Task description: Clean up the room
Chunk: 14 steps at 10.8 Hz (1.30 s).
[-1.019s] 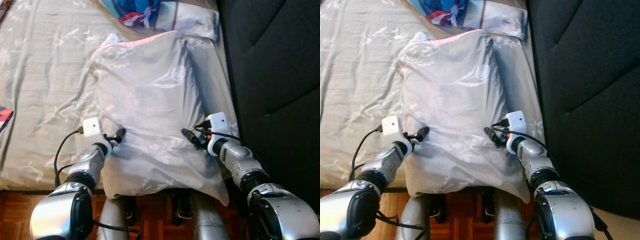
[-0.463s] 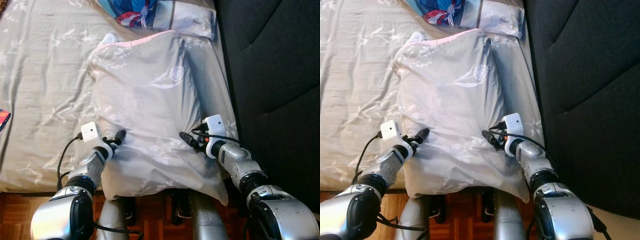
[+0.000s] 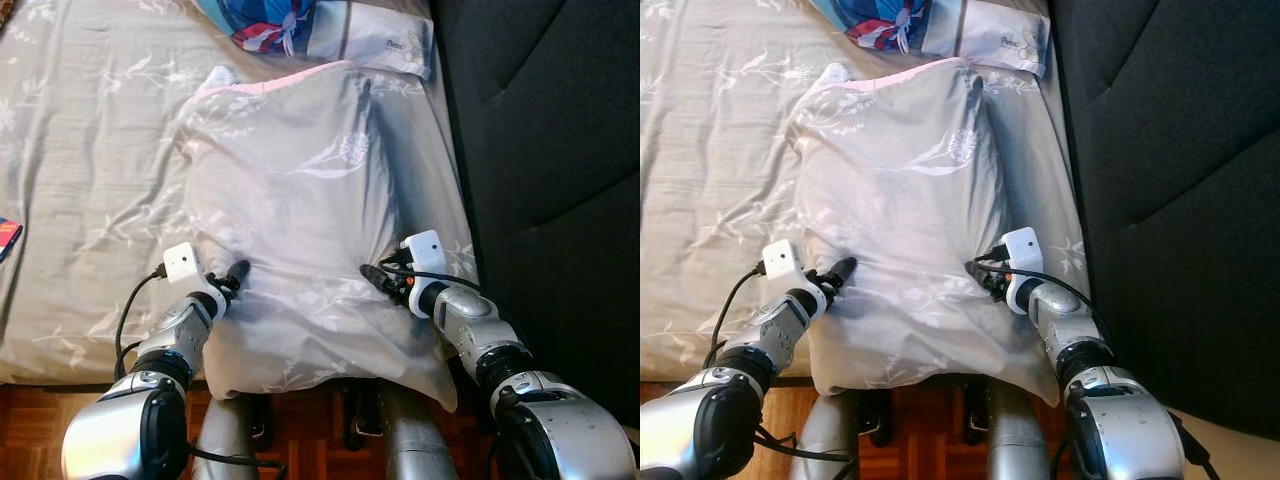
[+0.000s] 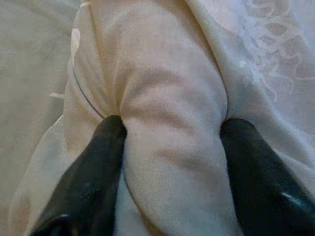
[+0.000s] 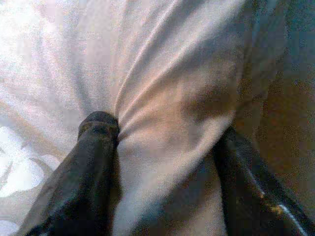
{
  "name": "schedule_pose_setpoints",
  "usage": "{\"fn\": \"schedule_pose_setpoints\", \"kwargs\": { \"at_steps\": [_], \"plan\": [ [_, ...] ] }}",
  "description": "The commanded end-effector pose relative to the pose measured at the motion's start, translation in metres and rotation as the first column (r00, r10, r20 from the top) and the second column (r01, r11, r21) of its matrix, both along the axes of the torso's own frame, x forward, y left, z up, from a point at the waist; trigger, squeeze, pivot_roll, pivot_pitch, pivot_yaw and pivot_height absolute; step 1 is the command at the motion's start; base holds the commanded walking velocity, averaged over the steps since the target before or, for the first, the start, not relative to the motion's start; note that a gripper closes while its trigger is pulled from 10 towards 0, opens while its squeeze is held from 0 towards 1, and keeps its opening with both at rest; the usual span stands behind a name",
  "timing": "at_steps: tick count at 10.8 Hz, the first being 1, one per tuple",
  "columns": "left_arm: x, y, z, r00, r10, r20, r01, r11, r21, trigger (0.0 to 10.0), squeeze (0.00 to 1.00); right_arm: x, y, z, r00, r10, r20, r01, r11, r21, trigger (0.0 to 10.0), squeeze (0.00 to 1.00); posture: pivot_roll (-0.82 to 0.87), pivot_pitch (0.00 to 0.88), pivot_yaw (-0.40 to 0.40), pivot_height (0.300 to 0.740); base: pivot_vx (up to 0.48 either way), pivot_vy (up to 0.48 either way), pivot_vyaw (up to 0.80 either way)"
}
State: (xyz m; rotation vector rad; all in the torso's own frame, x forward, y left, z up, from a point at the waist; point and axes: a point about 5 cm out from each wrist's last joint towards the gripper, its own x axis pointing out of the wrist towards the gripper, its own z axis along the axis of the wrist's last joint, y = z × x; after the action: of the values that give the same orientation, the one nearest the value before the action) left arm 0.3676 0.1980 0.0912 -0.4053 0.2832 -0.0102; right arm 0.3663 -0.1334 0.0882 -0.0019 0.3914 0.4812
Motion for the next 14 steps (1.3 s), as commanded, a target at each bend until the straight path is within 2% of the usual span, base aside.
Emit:
{"fn": "schedule_pose_setpoints", "kwargs": {
  "at_steps": [1,5,8,11,14],
  "plan": [
    [-0.008,-0.010,-0.016,0.998,-0.040,-0.057,0.039,0.999,-0.016,0.0,0.00,-0.022,0.007,-0.037,0.988,0.027,-0.150,-0.031,0.999,-0.023,0.0,0.00,0.06,0.488,-0.089,0.660,0.000,0.000,0.00],
    [-0.003,-0.007,-0.007,1.000,-0.017,-0.004,0.017,0.999,-0.043,0.0,0.00,-0.023,0.014,-0.037,0.989,0.037,-0.146,-0.040,0.999,-0.020,0.0,0.00,0.07,0.478,-0.083,0.660,0.000,0.000,0.00],
    [-0.002,-0.012,-0.004,0.999,-0.020,0.035,0.023,0.997,-0.073,0.0,0.00,-0.020,0.016,-0.034,0.991,0.023,-0.130,-0.025,1.000,-0.011,0.0,0.00,0.07,0.482,-0.081,0.660,0.000,0.000,0.00],
    [-0.001,-0.012,-0.001,0.997,-0.007,0.080,0.015,0.995,-0.099,0.0,0.00,-0.016,0.013,-0.028,0.996,-0.016,-0.087,0.015,1.000,-0.016,0.0,0.00,0.07,0.466,-0.079,0.660,0.000,0.000,0.00],
    [-0.002,-0.009,0.002,0.992,0.018,0.127,-0.007,0.997,-0.082,0.0,0.00,-0.009,0.003,-0.019,0.995,-0.097,-0.028,0.097,0.995,-0.008,0.0,0.00,0.07,0.428,-0.071,0.660,0.000,0.000,0.00]
  ]
}}
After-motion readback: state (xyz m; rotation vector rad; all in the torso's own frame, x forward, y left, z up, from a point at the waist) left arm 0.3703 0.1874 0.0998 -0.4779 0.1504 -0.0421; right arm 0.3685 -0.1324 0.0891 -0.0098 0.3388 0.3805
